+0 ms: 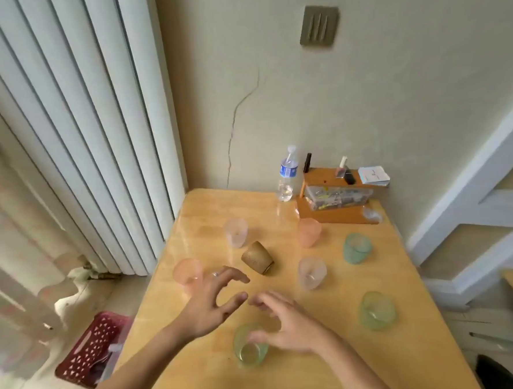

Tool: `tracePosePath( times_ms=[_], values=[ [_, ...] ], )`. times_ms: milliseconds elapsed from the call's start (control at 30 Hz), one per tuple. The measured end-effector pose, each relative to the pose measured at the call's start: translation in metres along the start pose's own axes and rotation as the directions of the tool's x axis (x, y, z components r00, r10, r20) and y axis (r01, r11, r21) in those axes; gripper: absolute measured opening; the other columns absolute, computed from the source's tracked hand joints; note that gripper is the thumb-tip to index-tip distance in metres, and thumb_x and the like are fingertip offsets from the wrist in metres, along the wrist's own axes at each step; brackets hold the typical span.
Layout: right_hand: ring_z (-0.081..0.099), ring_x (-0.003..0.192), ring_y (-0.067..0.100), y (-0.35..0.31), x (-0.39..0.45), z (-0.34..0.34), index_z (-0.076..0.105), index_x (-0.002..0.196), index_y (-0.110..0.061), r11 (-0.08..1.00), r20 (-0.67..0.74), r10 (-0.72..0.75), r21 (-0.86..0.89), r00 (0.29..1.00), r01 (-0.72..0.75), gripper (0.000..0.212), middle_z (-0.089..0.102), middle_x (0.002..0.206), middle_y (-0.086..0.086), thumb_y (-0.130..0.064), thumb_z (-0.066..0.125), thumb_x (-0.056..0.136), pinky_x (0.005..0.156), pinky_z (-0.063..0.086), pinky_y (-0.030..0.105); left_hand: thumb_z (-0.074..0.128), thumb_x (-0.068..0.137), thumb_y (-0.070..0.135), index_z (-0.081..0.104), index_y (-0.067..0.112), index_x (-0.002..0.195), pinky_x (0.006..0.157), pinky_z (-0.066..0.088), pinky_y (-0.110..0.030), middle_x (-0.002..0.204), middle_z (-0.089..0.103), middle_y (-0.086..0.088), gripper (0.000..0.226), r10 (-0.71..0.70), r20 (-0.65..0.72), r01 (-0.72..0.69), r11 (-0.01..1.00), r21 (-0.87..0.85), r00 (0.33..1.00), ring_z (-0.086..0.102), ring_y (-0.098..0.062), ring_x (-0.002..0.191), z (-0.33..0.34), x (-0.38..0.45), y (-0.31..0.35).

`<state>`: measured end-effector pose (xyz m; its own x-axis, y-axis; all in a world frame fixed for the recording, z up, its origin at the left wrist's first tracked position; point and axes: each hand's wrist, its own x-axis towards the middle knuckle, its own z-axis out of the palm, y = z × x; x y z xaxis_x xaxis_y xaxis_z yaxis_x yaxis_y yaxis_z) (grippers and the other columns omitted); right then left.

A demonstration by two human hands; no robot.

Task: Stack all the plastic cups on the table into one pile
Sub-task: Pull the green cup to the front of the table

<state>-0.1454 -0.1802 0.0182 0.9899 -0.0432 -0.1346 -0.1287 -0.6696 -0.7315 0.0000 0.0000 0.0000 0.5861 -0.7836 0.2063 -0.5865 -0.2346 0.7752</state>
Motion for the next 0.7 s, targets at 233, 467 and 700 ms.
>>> tracePosePath(
  times_ms=[233,467,700],
  values=[
    [0.054,0.130,0.009,0.045,0.003,0.058,0.053,0.140,-0.025,0.957,-0.087,-0.284,0.032,0.955,0.287,0.067,0.053,0.134,-0.013,-0.058,0.071,0.084,0.106,0.045,0.033,0.042,0.105,0.050,0.073,0.025,0.115,0.101,0.049,-0.037,0.119,0.072,0.006,0.041,-0.032,-0.075,0.014,0.973,-0.229,0.997,0.065,-0.021,0.119,0.060,-0.002,-0.060],
    [0.051,0.128,0.003,0.077,0.006,0.106,0.054,0.138,-0.025,0.926,-0.273,-0.376,-0.154,0.886,0.345,0.066,0.044,0.138,-0.020,-0.044,0.081,0.080,0.104,0.044,0.021,0.032,0.106,0.052,0.074,0.020,0.109,0.095,0.054,-0.037,0.111,0.075,0.003,0.053,-0.037,-0.217,-0.040,0.940,-0.340,0.976,0.068,-0.020,0.112,0.091,-0.019,-0.081],
    [0.053,0.129,0.004,0.078,0.000,0.124,0.039,0.146,-0.031,0.964,-0.366,-0.264,-0.062,0.893,0.260,0.087,0.051,0.139,-0.016,-0.044,0.085,0.074,0.107,0.048,0.032,0.037,0.098,0.019,0.065,0.018,0.128,0.102,0.052,-0.035,0.122,0.073,0.006,0.041,0.041,-0.174,-0.093,0.947,-0.306,0.984,0.067,-0.018,0.117,0.105,-0.065,-0.083]
  ],
)
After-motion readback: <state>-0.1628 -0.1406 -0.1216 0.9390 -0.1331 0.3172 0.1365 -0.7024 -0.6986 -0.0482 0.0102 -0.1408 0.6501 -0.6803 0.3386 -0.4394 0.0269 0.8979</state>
